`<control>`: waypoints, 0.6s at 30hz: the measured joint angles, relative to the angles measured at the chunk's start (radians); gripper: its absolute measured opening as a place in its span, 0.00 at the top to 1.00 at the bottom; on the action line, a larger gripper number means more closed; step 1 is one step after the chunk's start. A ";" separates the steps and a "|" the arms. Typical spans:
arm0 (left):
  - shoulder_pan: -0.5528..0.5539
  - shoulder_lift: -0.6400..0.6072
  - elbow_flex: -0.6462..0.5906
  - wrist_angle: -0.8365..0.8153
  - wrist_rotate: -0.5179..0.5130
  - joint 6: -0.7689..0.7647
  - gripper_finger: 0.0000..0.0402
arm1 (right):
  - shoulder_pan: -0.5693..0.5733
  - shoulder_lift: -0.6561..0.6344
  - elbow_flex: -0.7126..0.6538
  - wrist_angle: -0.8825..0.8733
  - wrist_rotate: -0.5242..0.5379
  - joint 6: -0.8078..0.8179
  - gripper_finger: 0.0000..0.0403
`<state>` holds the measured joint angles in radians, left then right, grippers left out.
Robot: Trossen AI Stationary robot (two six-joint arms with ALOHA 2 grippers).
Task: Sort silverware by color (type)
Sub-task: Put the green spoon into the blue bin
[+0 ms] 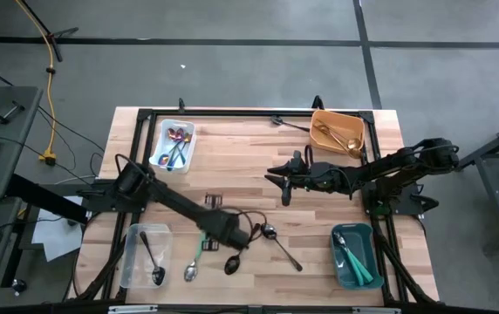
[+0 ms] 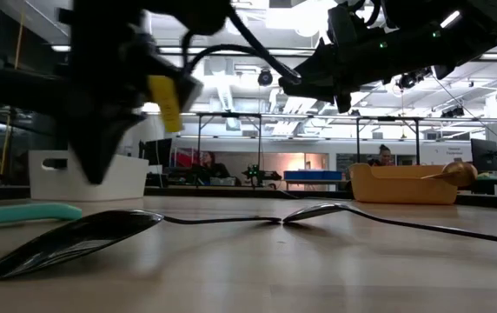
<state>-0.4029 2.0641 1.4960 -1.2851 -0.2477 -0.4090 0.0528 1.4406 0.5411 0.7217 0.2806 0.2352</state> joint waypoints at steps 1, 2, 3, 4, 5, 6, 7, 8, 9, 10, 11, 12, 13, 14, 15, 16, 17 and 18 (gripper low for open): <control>0.015 -0.004 0.008 -0.016 -0.024 0.009 1.00 | 0.000 0.000 0.000 -0.001 0.000 0.000 0.75; 0.029 -0.011 0.015 -0.035 -0.047 0.009 1.00 | 0.000 0.000 0.000 -0.001 0.000 0.000 0.75; 0.041 -0.020 0.024 -0.053 -0.060 -0.003 1.00 | 0.000 0.000 0.000 -0.001 0.000 0.000 0.75; 0.053 -0.033 0.029 -0.062 -0.067 -0.019 1.00 | 0.000 0.000 0.000 -0.005 0.000 0.000 0.75; 0.060 -0.050 0.029 -0.063 -0.067 -0.042 1.00 | 0.000 0.000 0.000 -0.008 0.000 0.000 0.75; 0.062 -0.069 0.028 -0.064 -0.067 -0.069 1.00 | 0.000 0.000 0.000 -0.009 0.000 0.000 0.75; 0.057 -0.091 0.028 -0.060 -0.063 -0.096 1.00 | 0.000 0.000 0.000 -0.011 0.000 0.000 0.75; 0.046 -0.113 0.028 -0.052 -0.057 -0.126 1.00 | 0.000 0.000 0.000 -0.017 0.000 0.000 0.75; 0.031 -0.133 0.028 -0.045 -0.055 -0.158 1.00 | 0.000 0.000 0.000 -0.023 0.000 0.000 0.75; 0.016 -0.154 0.028 -0.038 -0.054 -0.190 1.00 | 0.000 0.000 0.000 -0.027 0.000 0.000 0.75; 0.000 -0.174 0.028 -0.031 -0.055 -0.222 1.00 | 0.000 0.000 0.000 -0.030 0.000 0.000 0.75; -0.017 -0.193 0.025 -0.020 -0.060 -0.256 0.99 | 0.000 0.000 0.000 -0.032 0.000 0.000 0.75; -0.037 -0.212 0.020 -0.005 -0.068 -0.292 0.99 | 0.000 0.000 0.000 -0.033 0.000 0.000 0.75; -0.056 -0.227 0.016 0.008 -0.075 -0.330 0.98 | 0.000 0.000 0.000 -0.032 0.000 0.000 0.75; -0.073 -0.240 0.011 0.022 -0.079 -0.370 0.97 | 0.000 0.000 0.000 -0.031 0.000 0.000 0.75; -0.090 -0.250 0.006 0.035 -0.080 -0.410 0.95 | 0.000 0.000 0.000 -0.031 0.000 0.000 0.75; -0.107 -0.256 0.002 0.045 -0.081 -0.446 0.94 | 0.000 0.000 0.000 -0.031 0.000 0.000 0.75; -0.124 -0.260 -0.004 0.062 -0.082 -0.477 0.92 | 0.000 0.000 0.000 -0.031 0.000 0.000 0.75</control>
<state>-0.5270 1.8038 1.4917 -1.2229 -0.3299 -0.8862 0.0528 1.4406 0.5411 0.6909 0.2807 0.2352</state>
